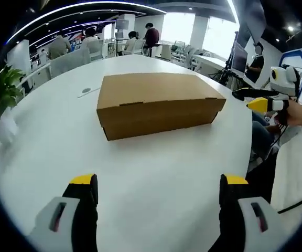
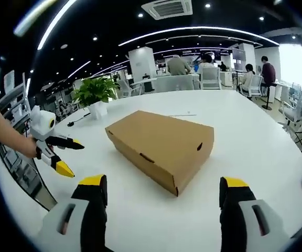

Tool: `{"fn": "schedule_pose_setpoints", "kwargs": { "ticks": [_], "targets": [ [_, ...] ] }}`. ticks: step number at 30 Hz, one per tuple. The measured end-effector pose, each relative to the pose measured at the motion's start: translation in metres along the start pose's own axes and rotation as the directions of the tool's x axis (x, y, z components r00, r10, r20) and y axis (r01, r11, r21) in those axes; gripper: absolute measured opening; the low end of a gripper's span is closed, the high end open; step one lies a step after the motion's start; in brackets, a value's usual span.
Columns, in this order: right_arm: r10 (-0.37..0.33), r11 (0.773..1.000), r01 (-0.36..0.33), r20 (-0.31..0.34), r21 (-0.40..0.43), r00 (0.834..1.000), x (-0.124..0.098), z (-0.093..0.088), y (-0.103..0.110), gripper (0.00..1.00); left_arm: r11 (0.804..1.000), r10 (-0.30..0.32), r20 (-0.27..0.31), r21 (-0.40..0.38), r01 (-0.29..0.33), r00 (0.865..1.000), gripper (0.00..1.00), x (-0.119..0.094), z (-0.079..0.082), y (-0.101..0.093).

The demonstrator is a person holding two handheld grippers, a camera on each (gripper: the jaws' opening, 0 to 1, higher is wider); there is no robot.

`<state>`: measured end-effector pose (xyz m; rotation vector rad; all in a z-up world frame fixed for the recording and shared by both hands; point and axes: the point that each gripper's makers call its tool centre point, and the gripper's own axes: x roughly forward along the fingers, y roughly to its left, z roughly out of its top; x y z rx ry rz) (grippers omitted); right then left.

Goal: Operate the shoe box by opening the lid, removing the specified soft item, and placing it in the target area until the item is outside and the box remains undamaged.

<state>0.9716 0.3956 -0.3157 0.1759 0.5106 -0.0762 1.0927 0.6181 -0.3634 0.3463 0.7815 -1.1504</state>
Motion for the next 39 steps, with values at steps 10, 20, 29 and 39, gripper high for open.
{"fn": "schedule_pose_setpoints", "kwargs": {
  "ticks": [10,20,29,39],
  "targets": [
    [-0.020,0.991,0.006,-0.104,-0.133,0.994,-0.004,-0.018,-0.004,0.77,0.999,0.032,0.013,-0.019,-0.032,0.999,0.99,-0.002,0.009,0.013],
    [-0.049,0.983,0.029,-0.105,-0.183,0.993,-0.001,-0.017,-0.007,0.78,0.998,0.052,-0.004,0.022,-0.052,0.999,0.99,-0.002,0.018,0.028],
    [-0.078,0.971,0.046,-0.125,-0.236,0.989,-0.001,-0.020,-0.013,0.74,0.997,0.069,-0.007,0.020,-0.069,0.998,0.99,-0.005,0.029,0.045],
    [-0.067,0.968,0.035,-0.122,-0.248,0.990,-0.001,-0.022,-0.010,0.68,0.993,0.063,-0.039,0.105,-0.059,0.997,0.99,0.001,0.041,0.053]
  ]
}}
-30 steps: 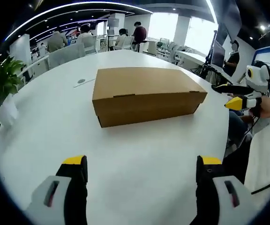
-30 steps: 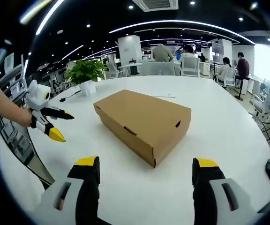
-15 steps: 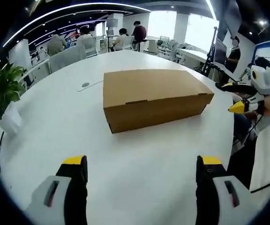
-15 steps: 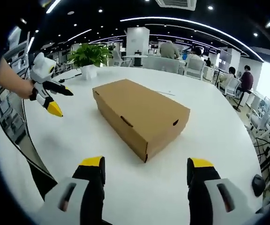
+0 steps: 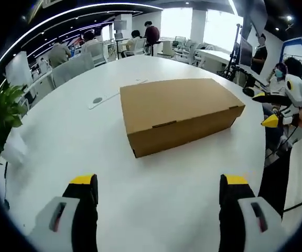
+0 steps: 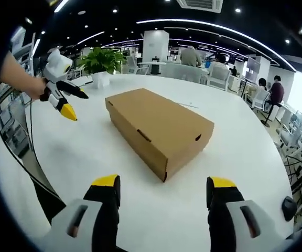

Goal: Operate the shoe box by opening the lid, removing the specified soft item, and placing it in the target area until the item is outside and the box remains undamaged.

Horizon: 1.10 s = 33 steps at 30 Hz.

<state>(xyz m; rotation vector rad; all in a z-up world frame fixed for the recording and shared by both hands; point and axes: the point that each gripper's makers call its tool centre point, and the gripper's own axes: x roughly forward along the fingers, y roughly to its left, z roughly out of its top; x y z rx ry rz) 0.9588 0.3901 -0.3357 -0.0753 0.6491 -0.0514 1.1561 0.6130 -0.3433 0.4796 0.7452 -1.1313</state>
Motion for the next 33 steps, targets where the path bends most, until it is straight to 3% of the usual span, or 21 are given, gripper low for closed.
{"fn": "schedule_pose_setpoints", "kwargs": {
  "ticks": [9,13,17,20,33],
  "targets": [
    [-0.002,0.998,0.000,0.033,0.063,0.999,-0.007,0.005,0.008,0.69,0.999,-0.009,0.003,-0.037,0.009,1.000,0.99,0.006,0.004,0.001],
    [0.007,0.996,-0.011,0.047,0.083,0.999,-0.009,0.007,0.011,0.75,1.000,-0.018,-0.009,0.002,0.018,1.000,0.99,0.008,0.006,0.001],
    [-0.005,0.980,-0.016,0.107,0.198,0.994,-0.010,0.016,0.006,0.86,0.999,-0.036,-0.012,0.017,0.036,0.999,0.99,0.010,0.009,0.002],
    [-0.011,0.978,-0.015,0.124,0.209,0.992,-0.010,0.019,0.005,0.87,0.999,-0.042,-0.018,0.015,0.043,0.999,0.99,0.009,0.007,0.002],
    [0.012,0.967,-0.031,0.077,0.251,0.997,-0.014,0.013,0.014,0.93,0.985,-0.107,-0.100,0.123,0.119,0.989,0.99,0.006,-0.004,-0.004]
  ]
}}
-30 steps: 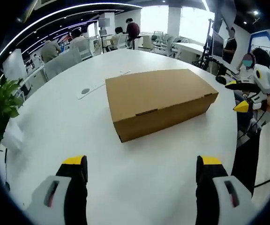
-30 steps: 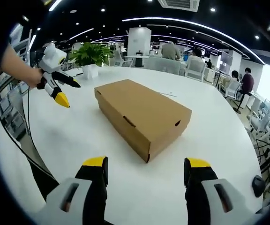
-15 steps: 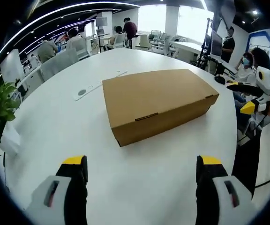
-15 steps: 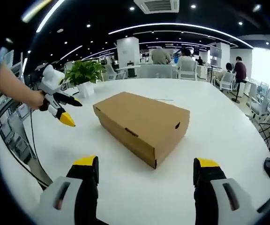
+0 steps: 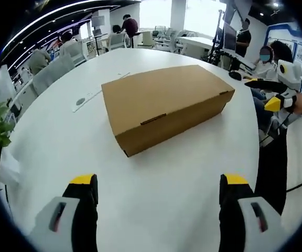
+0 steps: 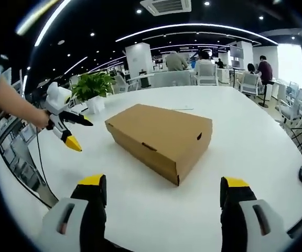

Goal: Operate the shoe box by opening the lid, removing the specified soft item, and placing it in the target area until the item is outside and the box remains undamaged.

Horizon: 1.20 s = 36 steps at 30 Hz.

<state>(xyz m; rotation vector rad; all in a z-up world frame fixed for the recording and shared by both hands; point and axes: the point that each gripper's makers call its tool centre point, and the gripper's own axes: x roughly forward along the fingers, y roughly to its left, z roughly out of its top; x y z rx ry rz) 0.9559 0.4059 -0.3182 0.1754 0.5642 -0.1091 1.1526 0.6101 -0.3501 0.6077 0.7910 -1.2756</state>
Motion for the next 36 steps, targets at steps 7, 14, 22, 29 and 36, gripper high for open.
{"fn": "schedule_pose_setpoints", "kwargs": {
  "ticks": [7,14,22,29,36],
  "targets": [
    [-0.006,1.000,0.006,0.022,0.014,1.000,-0.001,-0.001,0.001,0.93,0.992,0.030,0.056,-0.122,-0.024,0.998,0.99,0.009,0.013,0.001],
    [-0.004,1.000,0.004,0.144,-0.002,0.990,-0.006,0.016,0.004,0.94,0.998,0.014,0.026,-0.069,-0.012,1.000,0.99,0.019,0.005,-0.014],
    [0.007,0.999,-0.005,0.060,-0.035,0.998,-0.001,-0.001,0.007,0.88,0.994,0.031,0.014,-0.104,-0.029,0.999,0.99,0.022,0.005,-0.002],
    [0.004,0.991,0.000,0.028,-0.135,1.000,0.000,-0.004,0.010,0.81,0.995,0.034,0.000,-0.096,-0.034,0.999,0.99,0.027,0.009,-0.006],
    [-0.013,0.991,0.013,0.004,-0.136,1.000,0.001,-0.007,0.004,0.80,0.987,0.055,0.035,-0.151,-0.049,0.998,0.99,0.027,0.015,0.009]
  ]
}}
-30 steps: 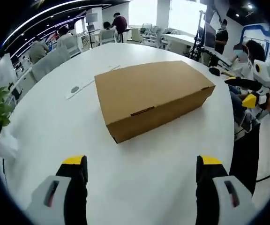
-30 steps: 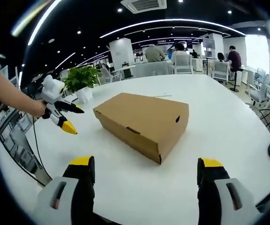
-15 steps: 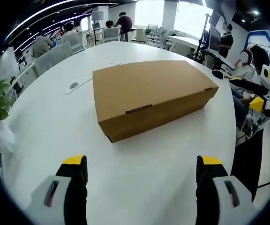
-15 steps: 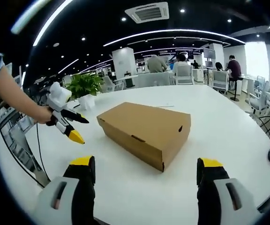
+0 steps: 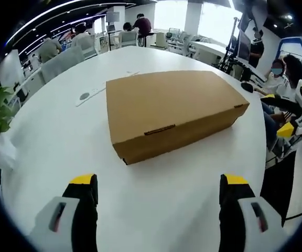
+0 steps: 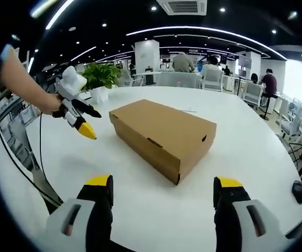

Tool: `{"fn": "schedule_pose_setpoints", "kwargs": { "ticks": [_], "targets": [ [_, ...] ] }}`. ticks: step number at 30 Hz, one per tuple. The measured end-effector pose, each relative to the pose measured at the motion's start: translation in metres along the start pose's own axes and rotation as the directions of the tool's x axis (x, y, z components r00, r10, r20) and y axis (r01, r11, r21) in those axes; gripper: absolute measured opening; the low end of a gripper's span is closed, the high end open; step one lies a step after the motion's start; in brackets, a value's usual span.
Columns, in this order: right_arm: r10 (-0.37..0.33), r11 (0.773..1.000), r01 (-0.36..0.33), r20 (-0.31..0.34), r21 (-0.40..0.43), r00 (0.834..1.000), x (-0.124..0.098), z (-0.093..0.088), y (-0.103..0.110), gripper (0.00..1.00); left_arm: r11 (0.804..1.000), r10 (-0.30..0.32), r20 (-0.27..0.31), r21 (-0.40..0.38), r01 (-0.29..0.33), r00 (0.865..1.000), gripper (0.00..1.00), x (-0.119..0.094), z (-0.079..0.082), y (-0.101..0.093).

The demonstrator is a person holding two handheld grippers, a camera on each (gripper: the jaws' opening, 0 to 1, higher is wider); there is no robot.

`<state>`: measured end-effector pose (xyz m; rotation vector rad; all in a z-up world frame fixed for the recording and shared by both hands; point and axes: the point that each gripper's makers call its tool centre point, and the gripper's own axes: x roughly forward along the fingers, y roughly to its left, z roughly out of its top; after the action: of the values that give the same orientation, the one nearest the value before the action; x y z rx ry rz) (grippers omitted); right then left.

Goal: Operate the shoe box by opening the lid, removing the specified soft item, and placing it in the target area until the item is outside and the box remains undamaged.

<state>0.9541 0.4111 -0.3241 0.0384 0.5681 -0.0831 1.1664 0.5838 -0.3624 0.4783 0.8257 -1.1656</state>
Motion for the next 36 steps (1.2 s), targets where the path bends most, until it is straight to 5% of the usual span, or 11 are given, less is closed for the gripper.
{"fn": "schedule_pose_setpoints", "kwargs": {
  "ticks": [4,9,22,36],
  "targets": [
    [0.002,1.000,-0.002,-0.005,-0.003,1.000,0.001,0.001,0.001,0.80,1.000,0.005,-0.007,-0.006,-0.005,1.000,0.99,0.001,-0.004,-0.001],
    [-0.009,1.000,0.009,-0.001,0.006,1.000,0.001,0.004,-0.002,0.80,0.995,0.007,0.024,-0.103,-0.004,1.000,0.99,0.002,-0.003,-0.006],
    [-0.023,0.999,0.023,-0.001,0.036,1.000,0.001,0.007,-0.009,0.80,0.999,0.009,0.013,-0.032,-0.008,1.000,0.99,0.004,0.007,-0.002],
    [-0.017,0.993,0.012,0.041,0.116,0.999,0.009,0.009,-0.015,0.95,1.000,0.012,-0.022,0.003,-0.012,1.000,0.99,0.003,0.006,0.007]
  ]
}}
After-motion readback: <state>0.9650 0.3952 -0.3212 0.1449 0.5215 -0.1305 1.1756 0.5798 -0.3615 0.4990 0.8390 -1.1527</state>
